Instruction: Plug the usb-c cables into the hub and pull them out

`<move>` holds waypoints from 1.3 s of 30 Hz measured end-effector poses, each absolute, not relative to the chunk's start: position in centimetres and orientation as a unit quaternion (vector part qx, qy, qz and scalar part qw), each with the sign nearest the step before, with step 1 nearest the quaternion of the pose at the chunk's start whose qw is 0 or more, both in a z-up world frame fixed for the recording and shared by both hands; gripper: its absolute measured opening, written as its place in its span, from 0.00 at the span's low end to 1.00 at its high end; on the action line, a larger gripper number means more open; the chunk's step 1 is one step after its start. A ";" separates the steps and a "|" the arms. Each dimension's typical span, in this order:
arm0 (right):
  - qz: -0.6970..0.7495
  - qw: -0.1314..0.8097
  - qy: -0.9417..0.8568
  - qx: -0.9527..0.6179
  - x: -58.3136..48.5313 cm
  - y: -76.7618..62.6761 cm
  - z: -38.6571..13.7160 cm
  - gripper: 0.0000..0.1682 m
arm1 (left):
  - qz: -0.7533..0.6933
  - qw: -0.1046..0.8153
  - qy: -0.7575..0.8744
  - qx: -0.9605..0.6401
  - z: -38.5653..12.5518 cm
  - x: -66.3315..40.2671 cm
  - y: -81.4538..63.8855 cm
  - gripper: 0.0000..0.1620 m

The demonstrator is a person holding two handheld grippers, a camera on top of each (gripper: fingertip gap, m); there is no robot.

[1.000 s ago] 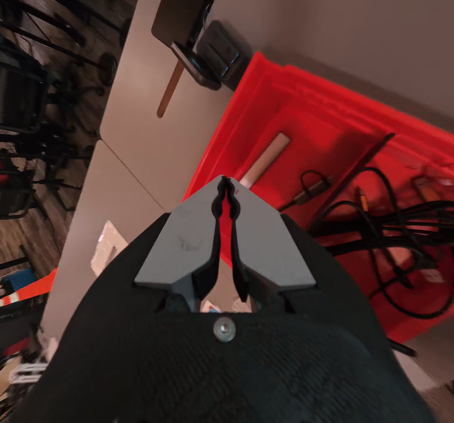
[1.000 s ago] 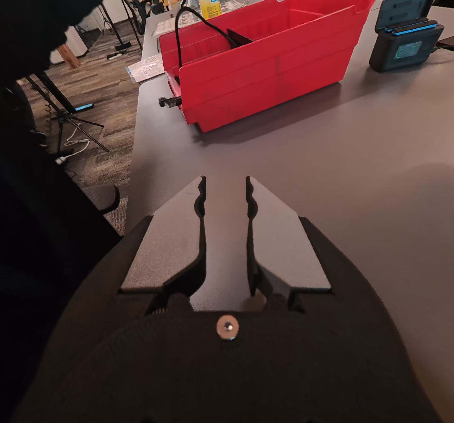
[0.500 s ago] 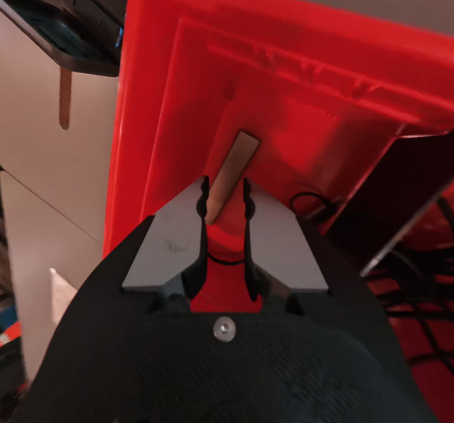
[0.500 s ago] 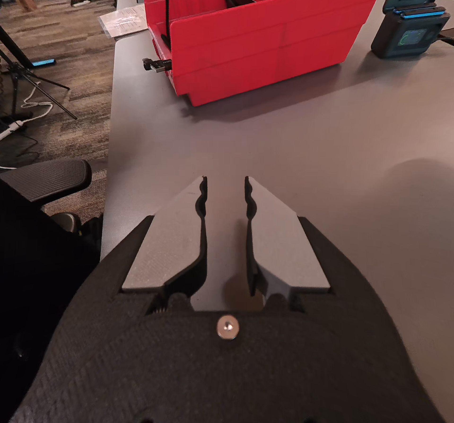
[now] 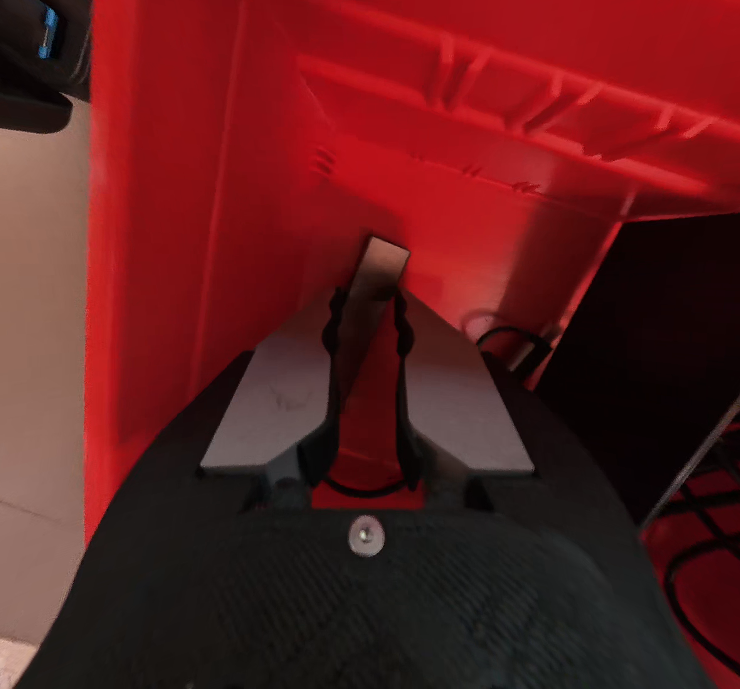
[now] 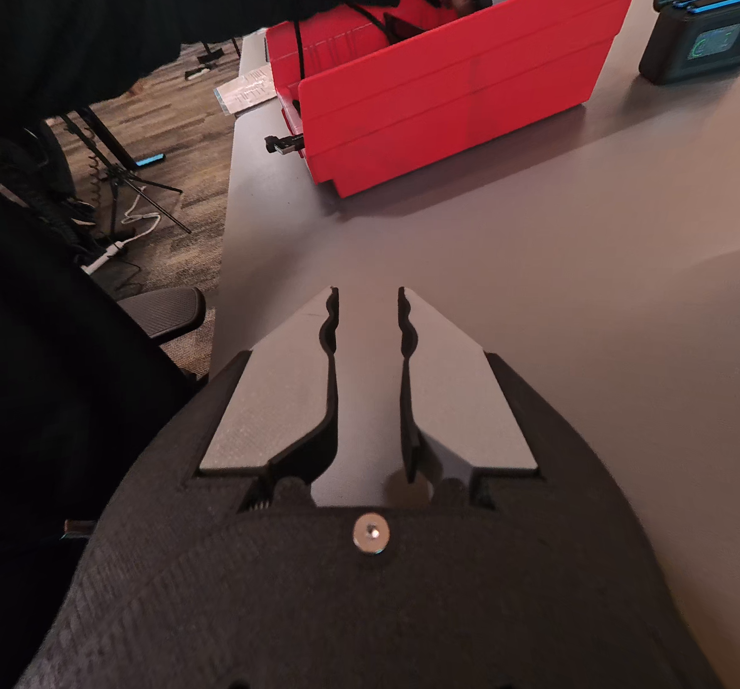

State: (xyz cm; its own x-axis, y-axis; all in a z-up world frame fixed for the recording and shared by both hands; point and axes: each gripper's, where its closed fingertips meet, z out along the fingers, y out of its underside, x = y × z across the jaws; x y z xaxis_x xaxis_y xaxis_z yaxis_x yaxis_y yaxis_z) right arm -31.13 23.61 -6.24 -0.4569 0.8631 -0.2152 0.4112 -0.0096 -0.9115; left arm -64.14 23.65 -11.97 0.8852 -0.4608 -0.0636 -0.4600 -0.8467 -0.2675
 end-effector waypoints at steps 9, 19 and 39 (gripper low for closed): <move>0.535 0.216 -0.670 -0.467 -30.8 23.2 -5.8 0.14 | 0.232 0.261 0.264 -0.899 -0.2 -64.8 23.1 0.12; 0.522 0.267 -0.670 -0.455 -30.9 23.9 -5.0 0.14 | 0.328 0.466 0.271 -0.775 22.5 -51.5 25.2 0.13; 0.498 0.348 -0.641 -0.469 -30.5 26.5 -3.9 0.15 | 0.131 0.251 0.157 -0.946 4.1 -46.0 19.7 0.26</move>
State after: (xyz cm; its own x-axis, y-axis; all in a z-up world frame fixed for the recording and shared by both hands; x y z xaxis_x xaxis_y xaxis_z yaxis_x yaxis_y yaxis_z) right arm -30.47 26.50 -3.93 -0.3172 0.9481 -0.0210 0.2536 0.0634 -0.9652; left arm -45.99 19.65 4.05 0.9166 -0.2310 -0.3263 -0.3625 -0.8246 -0.4344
